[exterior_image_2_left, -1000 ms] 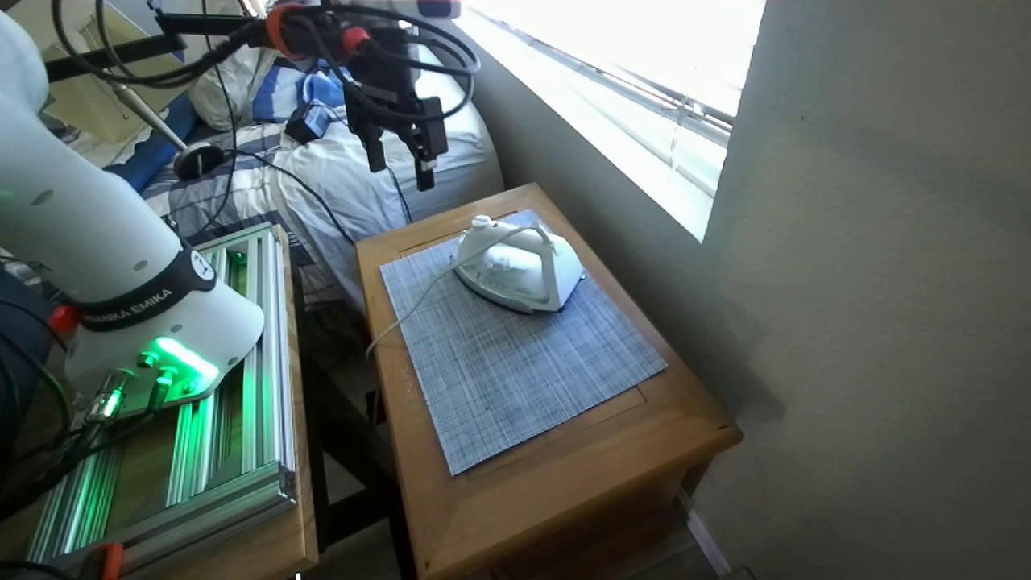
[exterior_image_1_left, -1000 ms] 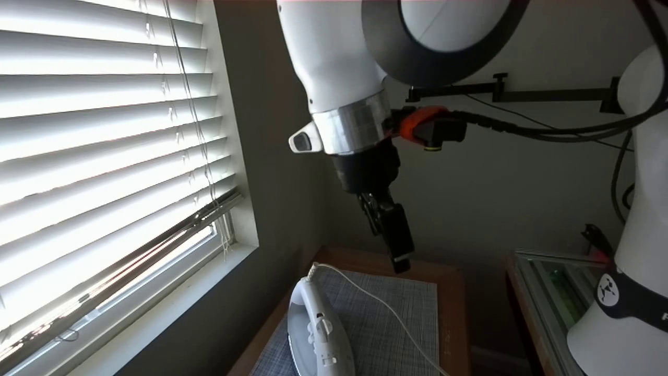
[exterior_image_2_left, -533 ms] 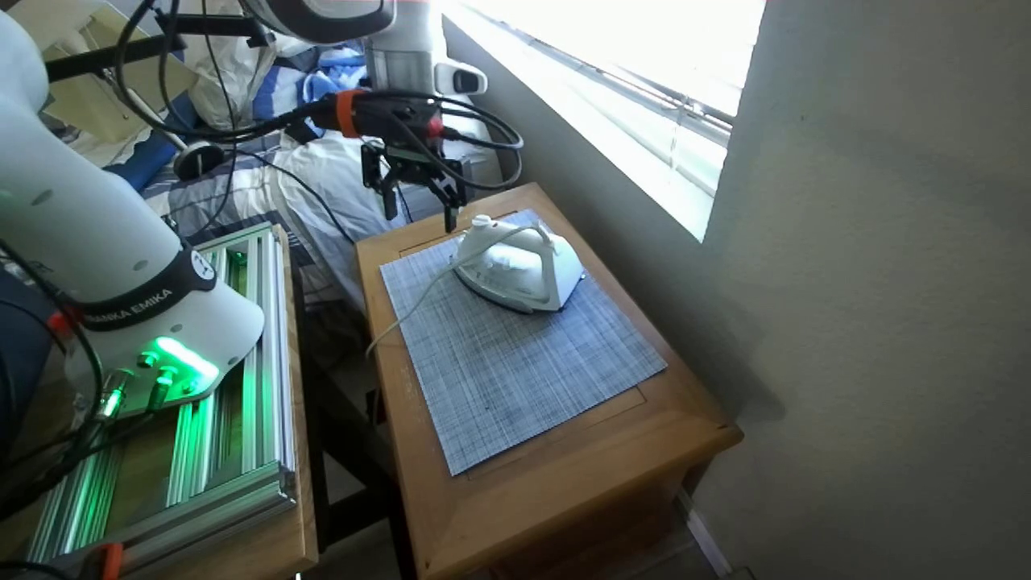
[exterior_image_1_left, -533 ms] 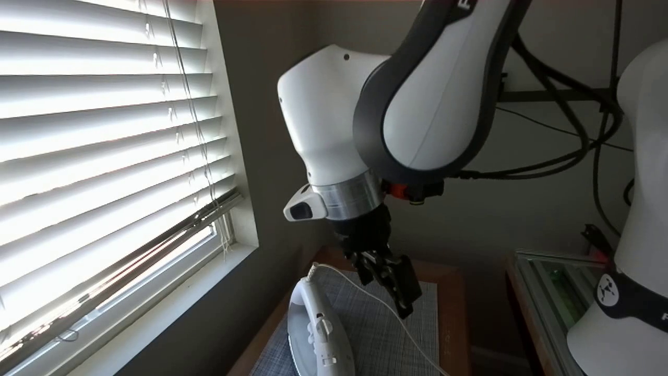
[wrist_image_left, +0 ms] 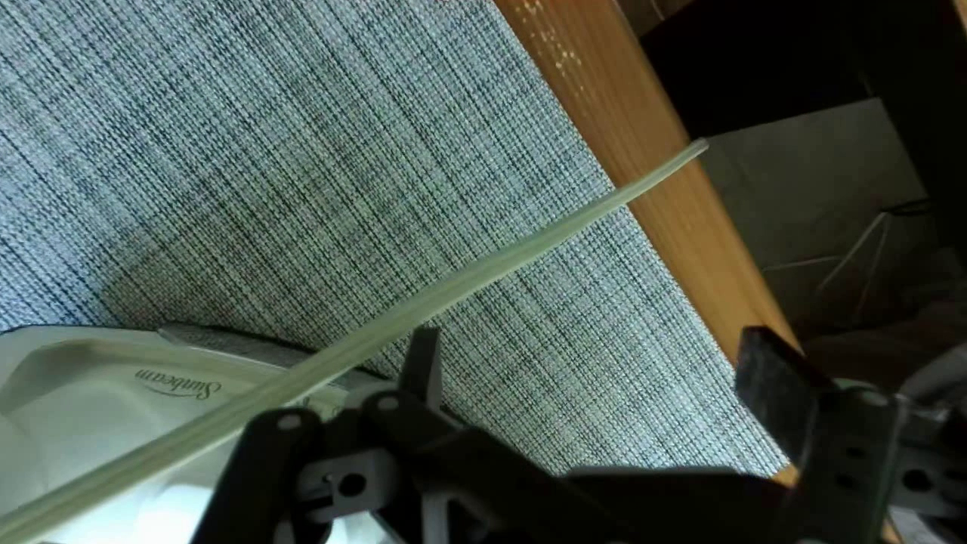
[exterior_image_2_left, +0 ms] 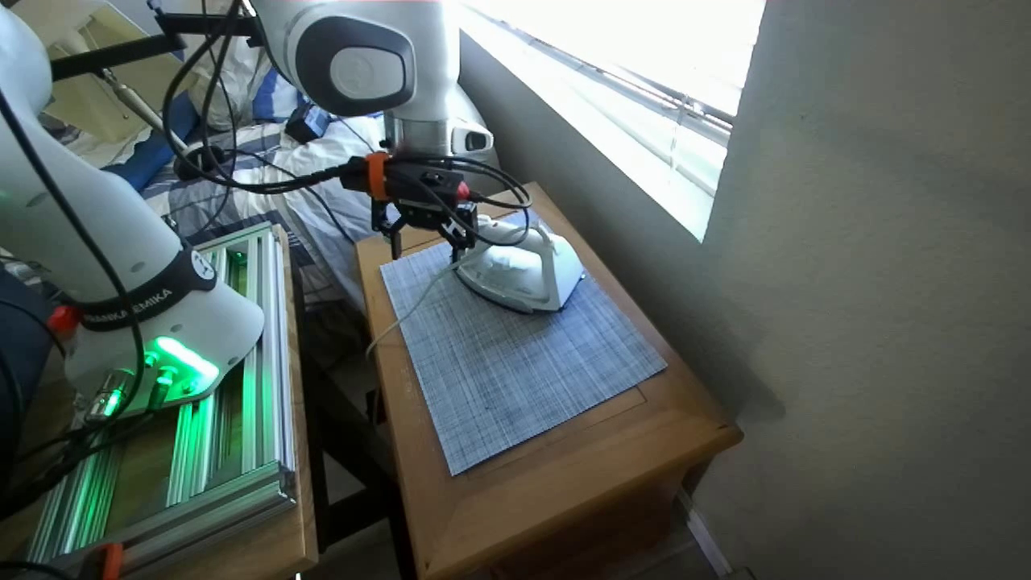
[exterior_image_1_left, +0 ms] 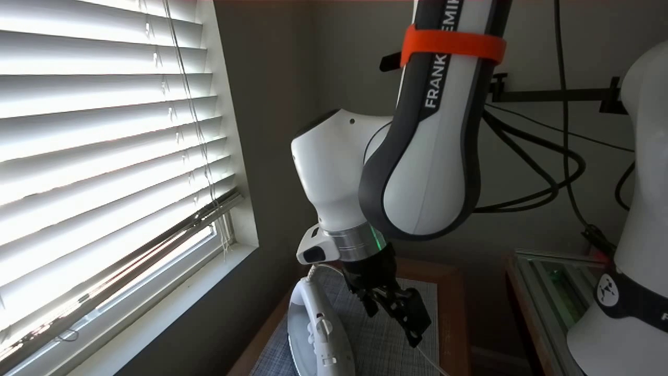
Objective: Slightly move the iron
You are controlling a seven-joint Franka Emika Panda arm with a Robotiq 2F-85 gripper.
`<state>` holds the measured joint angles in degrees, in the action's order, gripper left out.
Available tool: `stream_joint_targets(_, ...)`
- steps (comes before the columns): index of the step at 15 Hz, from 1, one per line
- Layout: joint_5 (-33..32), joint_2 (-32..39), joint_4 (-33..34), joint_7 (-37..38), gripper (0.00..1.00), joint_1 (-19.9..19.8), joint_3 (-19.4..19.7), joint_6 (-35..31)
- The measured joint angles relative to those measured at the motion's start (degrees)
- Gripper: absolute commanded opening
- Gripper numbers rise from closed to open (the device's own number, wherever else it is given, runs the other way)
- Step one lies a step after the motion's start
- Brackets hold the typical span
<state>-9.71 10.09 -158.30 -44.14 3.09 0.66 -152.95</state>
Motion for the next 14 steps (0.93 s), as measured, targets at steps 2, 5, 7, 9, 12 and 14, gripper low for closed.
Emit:
stream_joint_targets(2,0.00,0.13,0.09,-0.13,1.00,-0.01,-0.05,0.00)
stream_joint_targets(5,2.15,0.75,0.05,-2.12,1.00,-1.92,-1.86,-1.98)
stream_joint_targets(7,7.55,2.60,-0.02,-6.93,1.00,-5.12,-4.38,-6.77)
stream_joint_targets(9,13.31,5.14,-0.03,-12.60,1.00,-9.89,-8.07,-11.45)
stream_joint_targets(12,18.05,8.84,-0.03,-18.62,1.00,-18.80,-14.68,-16.55)
stream_joint_targets(14,18.90,11.14,-0.02,-21.01,0.72,-25.97,-19.78,-18.77)
